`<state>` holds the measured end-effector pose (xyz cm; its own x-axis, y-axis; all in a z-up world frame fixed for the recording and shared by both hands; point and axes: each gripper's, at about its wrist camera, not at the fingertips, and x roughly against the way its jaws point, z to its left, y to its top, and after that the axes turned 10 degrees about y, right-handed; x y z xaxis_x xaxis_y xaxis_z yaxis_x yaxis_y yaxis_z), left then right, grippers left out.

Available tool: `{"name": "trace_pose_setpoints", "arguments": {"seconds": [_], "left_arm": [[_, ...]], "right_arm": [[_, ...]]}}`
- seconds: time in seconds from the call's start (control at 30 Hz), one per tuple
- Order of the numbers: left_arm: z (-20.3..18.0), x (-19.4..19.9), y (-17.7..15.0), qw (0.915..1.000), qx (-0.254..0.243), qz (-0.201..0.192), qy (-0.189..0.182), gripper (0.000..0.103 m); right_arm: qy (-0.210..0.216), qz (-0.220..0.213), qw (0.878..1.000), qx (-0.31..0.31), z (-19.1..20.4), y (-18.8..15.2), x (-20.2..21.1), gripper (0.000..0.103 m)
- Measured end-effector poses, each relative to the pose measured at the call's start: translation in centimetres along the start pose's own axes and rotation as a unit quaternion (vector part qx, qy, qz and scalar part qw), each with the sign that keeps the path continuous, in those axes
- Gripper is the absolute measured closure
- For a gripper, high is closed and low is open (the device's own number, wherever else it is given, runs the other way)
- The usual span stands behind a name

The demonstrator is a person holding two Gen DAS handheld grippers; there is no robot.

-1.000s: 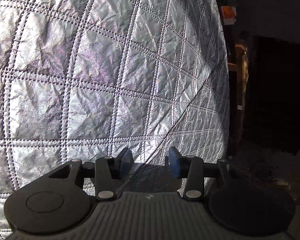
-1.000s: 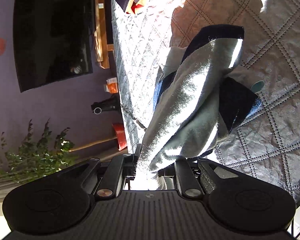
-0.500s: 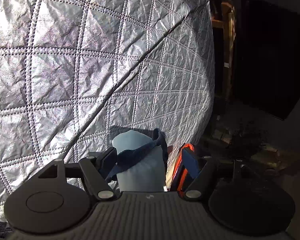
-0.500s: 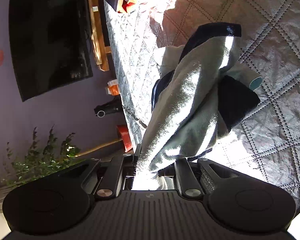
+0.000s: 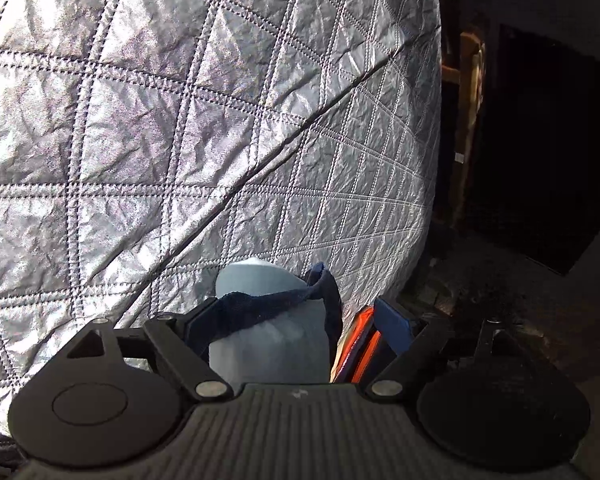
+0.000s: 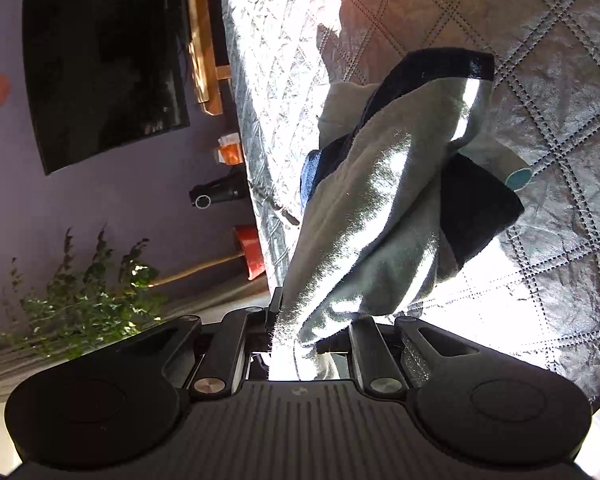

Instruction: Fold clothes

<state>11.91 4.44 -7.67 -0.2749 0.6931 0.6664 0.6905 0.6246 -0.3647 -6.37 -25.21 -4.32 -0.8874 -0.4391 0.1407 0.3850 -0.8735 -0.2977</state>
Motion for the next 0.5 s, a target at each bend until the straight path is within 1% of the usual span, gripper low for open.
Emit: {"name": "trace_pose_setpoints", "arguments": {"seconds": [0.07,0.13,0.2,0.27,0.33,0.37,0.43,0.5], "left_arm": [[0.7,-0.1,1.2,0.9997,0.019,-0.01,0.01,0.029],[1.3,0.1,1.8,0.9992,0.038,-0.013,0.008,0.032],[0.5,0.8,1.3,0.9997,0.011,-0.022,0.009,0.03],[-0.4,1.3,0.8,0.9997,-0.014,-0.021,0.002,0.029],[-0.7,1.6,0.8,0.9996,-0.022,-0.016,-0.008,0.028],[-0.7,1.7,1.0,0.9994,-0.025,-0.022,-0.005,0.026],[-0.8,1.8,1.6,0.999,-0.024,-0.037,0.009,0.024],[0.0,2.8,1.8,0.9989,-0.006,-0.044,0.013,0.024]], "right_arm": [[0.006,0.01,1.0,0.017,1.2,0.0,-0.2,0.09],[-0.005,0.01,0.998,0.06,2.6,0.6,-0.3,0.09],[-0.011,0.006,0.996,0.092,3.6,1.3,-0.2,0.09],[-0.03,-0.002,0.989,0.147,5.4,2.1,-0.2,0.09],[-0.048,-0.01,0.978,0.203,7.2,3.0,-0.2,0.09],[-0.057,-0.014,0.971,0.231,8.1,3.4,-0.2,0.09],[-0.076,-0.022,0.955,0.286,9.8,4.2,-0.3,0.09],[-0.094,-0.03,0.935,0.34,11.6,5.0,-0.3,0.09]]}}
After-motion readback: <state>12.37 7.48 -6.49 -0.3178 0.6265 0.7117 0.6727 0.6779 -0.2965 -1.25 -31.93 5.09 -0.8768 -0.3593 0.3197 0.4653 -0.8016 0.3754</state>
